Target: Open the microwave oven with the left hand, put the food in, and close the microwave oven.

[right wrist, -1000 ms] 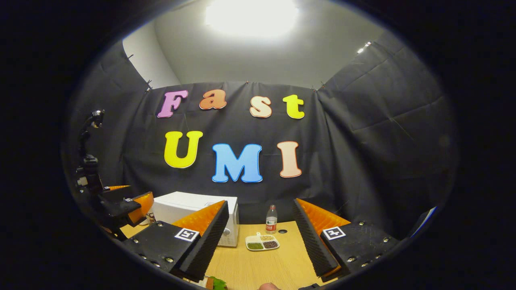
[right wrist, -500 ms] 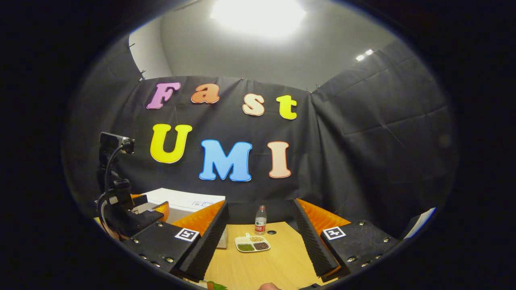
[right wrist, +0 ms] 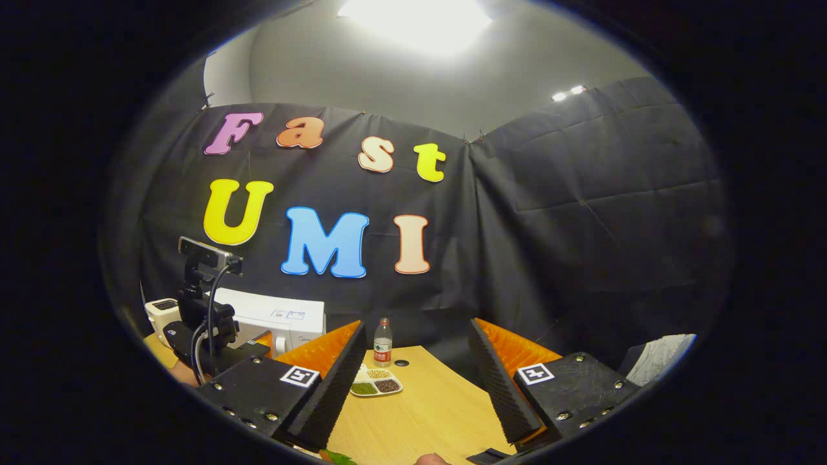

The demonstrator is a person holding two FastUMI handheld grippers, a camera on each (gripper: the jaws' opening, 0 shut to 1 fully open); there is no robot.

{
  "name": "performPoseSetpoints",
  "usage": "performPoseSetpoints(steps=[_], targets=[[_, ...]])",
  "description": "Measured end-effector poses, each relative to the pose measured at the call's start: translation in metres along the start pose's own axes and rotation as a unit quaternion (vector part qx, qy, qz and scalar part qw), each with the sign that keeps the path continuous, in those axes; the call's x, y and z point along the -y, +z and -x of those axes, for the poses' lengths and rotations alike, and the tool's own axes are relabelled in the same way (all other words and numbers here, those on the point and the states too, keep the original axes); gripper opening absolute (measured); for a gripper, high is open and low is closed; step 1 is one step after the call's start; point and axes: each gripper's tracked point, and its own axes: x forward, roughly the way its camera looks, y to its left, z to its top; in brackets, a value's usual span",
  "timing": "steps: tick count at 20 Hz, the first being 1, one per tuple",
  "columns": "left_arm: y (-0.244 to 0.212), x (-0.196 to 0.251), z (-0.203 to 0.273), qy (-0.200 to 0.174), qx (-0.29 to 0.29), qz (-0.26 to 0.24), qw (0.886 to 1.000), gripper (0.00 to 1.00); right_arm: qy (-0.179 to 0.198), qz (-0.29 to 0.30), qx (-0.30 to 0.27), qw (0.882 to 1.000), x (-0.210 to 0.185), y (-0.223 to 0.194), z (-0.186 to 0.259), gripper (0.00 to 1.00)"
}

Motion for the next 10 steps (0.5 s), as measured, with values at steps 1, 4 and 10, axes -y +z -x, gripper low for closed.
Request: performPoseSetpoints(steps=[1, 4, 10], targets=[[-0.005, 0.003, -0.008, -0.004, -0.005, -0.001, 1.000, 0.96, -0.006, 0.004, -0.001, 1.000, 0.002, 0.000, 0.001, 0.96], [-0.027, 0.011, -0.028, -0.011, -0.026, -0.006, 1.000, 0.94, -0.021, 0.013, -0.003, 1.000, 0.008, 0.001, 0.002, 0.96], [-0.063, 0.024, -0.052, -0.016, -0.065, -0.007, 0.998, 0.91, -0.046, 0.023, -0.012, 0.999, 0.023, -0.002, 0.005, 0.95]])
